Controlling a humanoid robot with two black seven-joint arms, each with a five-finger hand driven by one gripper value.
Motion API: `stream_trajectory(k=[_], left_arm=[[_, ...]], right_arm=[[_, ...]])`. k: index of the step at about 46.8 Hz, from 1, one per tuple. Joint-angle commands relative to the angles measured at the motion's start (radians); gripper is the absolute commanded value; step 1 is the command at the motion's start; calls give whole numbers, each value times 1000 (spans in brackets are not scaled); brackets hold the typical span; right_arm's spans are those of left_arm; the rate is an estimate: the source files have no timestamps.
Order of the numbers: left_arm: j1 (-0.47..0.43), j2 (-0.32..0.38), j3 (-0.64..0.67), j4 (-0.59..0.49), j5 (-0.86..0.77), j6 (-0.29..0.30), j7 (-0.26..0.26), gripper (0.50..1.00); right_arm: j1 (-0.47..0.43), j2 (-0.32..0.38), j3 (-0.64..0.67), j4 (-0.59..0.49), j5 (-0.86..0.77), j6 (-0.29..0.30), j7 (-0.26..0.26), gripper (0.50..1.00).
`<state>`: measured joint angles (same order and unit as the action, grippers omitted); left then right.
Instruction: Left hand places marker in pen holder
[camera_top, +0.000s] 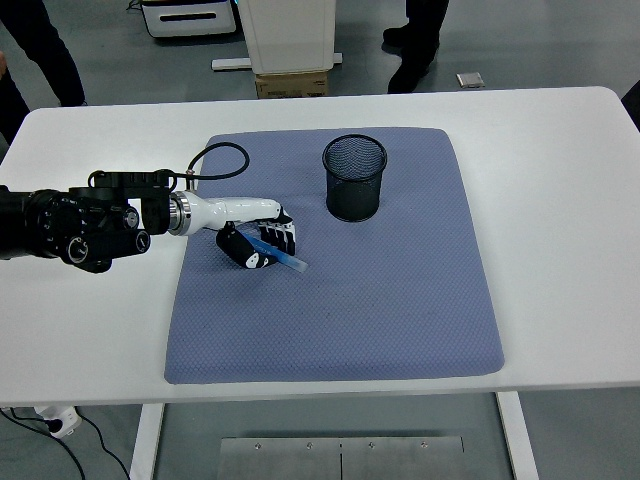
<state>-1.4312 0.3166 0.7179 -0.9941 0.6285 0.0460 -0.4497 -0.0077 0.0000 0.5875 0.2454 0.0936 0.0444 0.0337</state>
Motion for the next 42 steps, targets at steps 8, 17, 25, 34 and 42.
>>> stream_trajectory(k=[8,17,25,34,42], left_arm=[[0,2,-2,2,-1,0,0,500],[-2,4,-3,2,-1,0,0,500],[-5,7,-9,2,-9,-2,0,500],[-11,10,-17,3,-15,-3,0,500],[-14,13,-23,3,-16,-5,0,500]], right_arm=[[0,0,0,0,0,2,0,1000],[0,0,0,0,0,2,0,1000],[0,0,0,0,0,0,0,1000],[0,0,0,0,0,2,0,1000],[0,0,0,0,0,0,0,1000]])
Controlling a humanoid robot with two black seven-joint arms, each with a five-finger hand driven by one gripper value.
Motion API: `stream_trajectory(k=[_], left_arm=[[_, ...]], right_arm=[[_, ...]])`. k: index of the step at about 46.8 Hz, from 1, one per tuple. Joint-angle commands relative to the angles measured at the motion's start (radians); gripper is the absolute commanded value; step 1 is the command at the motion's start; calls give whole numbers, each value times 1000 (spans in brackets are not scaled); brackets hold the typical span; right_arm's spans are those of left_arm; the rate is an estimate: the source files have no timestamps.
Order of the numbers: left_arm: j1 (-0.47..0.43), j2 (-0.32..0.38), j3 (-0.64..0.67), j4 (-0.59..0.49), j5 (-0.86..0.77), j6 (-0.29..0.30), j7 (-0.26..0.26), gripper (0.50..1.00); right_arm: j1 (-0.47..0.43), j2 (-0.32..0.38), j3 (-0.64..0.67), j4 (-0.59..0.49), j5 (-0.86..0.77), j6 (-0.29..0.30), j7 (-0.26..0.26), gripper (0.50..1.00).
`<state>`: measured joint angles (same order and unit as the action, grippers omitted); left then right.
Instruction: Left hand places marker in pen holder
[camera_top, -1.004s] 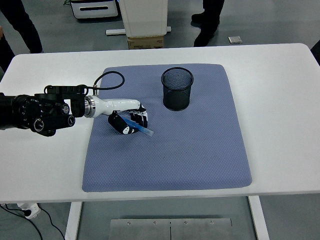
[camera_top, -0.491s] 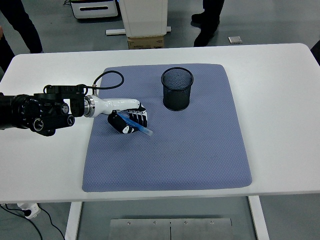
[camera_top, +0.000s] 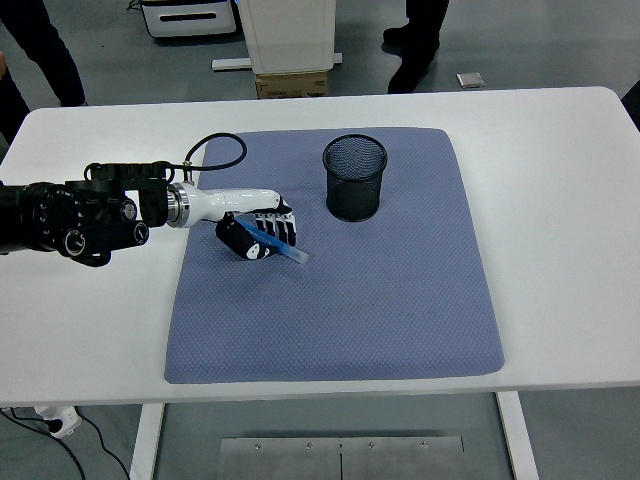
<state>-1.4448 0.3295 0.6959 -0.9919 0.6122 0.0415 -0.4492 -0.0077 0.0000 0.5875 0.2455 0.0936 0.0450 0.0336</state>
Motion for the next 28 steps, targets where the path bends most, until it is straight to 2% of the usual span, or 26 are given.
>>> stream_trajectory(k=[1,19,28], left_arm=[[-3,2,-12,1,0,-5,0,500],[-52,8,-29,1,-37,-14,0,500],[-92,11,-33,1,-37,-43,0,500]], right_arm=[[0,0,0,0,0,-1,0,1000],[0,0,0,0,0,-1,0,1000],[0,0,0,0,0,-1,0,1000]])
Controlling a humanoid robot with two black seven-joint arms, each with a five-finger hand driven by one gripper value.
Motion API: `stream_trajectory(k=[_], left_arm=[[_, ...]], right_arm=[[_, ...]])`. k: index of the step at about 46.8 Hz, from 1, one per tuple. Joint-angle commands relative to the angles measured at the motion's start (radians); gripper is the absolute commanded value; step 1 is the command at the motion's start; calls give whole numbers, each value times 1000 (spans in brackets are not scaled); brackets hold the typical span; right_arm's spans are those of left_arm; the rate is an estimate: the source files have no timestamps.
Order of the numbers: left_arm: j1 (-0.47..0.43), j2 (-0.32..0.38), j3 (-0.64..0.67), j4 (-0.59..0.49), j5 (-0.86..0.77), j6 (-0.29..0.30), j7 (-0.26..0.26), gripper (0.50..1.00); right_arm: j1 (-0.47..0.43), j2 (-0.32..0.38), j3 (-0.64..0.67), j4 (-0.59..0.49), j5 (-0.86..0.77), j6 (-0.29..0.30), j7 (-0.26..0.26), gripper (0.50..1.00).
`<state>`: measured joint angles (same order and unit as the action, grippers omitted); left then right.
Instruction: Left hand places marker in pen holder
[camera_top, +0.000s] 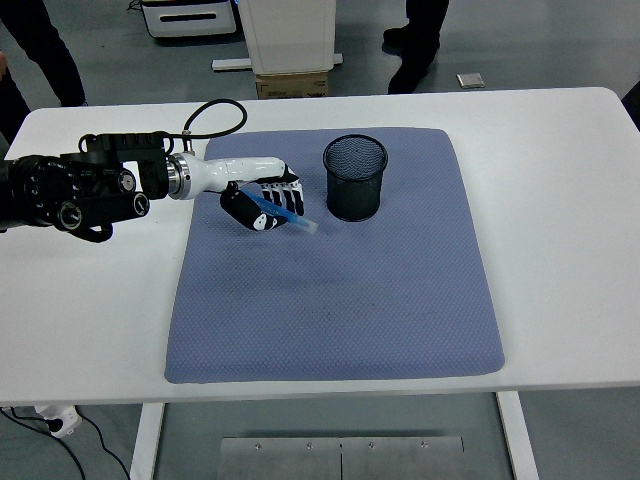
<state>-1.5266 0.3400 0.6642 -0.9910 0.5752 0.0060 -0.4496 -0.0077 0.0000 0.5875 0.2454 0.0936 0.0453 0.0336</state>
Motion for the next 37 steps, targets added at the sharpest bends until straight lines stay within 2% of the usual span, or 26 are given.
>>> stream_trajectory(k=[1,9,37], left_arm=[[-15,1,0,0,0,-8,0,500],[-56,36,-2,5,-2,-32,0,500],[-110,42,-58,18,-69,-69,0,500]], right_arm=[[0,0,0,0,0,-1,0,1000],[0,0,0,0,0,1,0,1000],[0,0,0,0,0,-1,0,1000]])
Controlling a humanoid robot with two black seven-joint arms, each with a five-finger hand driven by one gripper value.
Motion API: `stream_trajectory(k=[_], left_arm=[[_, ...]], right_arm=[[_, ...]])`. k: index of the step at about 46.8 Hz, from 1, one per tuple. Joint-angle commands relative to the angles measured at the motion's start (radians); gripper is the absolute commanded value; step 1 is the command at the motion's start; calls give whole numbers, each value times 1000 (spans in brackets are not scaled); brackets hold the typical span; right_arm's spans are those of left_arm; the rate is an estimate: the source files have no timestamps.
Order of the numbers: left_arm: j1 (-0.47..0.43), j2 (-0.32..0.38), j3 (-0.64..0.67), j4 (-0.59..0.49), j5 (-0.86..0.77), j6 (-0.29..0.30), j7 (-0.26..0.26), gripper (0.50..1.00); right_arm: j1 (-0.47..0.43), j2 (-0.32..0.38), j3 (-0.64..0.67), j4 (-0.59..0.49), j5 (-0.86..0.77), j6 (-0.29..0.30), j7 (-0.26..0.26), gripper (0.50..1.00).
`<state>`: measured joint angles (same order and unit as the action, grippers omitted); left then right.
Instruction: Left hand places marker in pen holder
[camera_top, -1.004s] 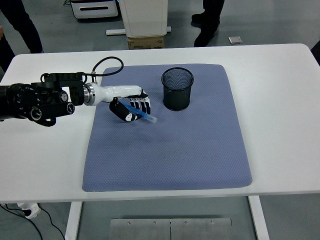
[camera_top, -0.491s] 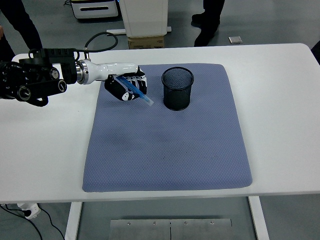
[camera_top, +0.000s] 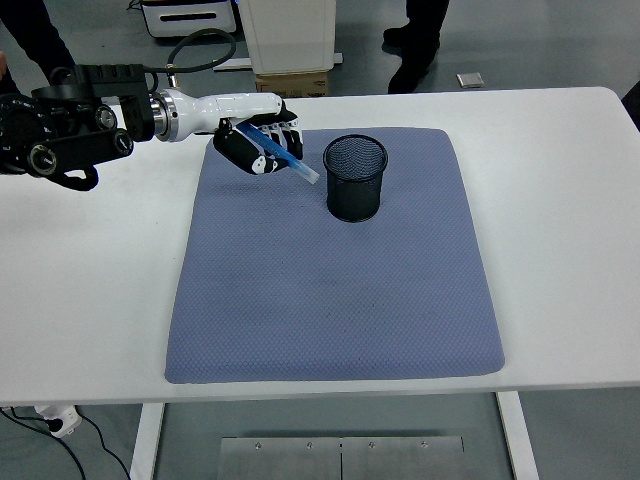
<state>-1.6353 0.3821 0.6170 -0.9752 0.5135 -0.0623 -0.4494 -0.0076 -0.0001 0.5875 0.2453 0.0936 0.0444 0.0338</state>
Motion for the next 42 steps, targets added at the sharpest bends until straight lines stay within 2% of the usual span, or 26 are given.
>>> stream_trajectory(k=[1,22,42], left_arm=[[-1,0,-14,4,-12,-1,0,500],[29,-40,-91,21,-179,2,1,500],[135,-155,-217,99,-194,4,9,500]], right_arm=[[0,0,0,0,0,0,0,1000],[0,0,0,0,0,2,0,1000],[0,0,0,0,0,0,0,1000]])
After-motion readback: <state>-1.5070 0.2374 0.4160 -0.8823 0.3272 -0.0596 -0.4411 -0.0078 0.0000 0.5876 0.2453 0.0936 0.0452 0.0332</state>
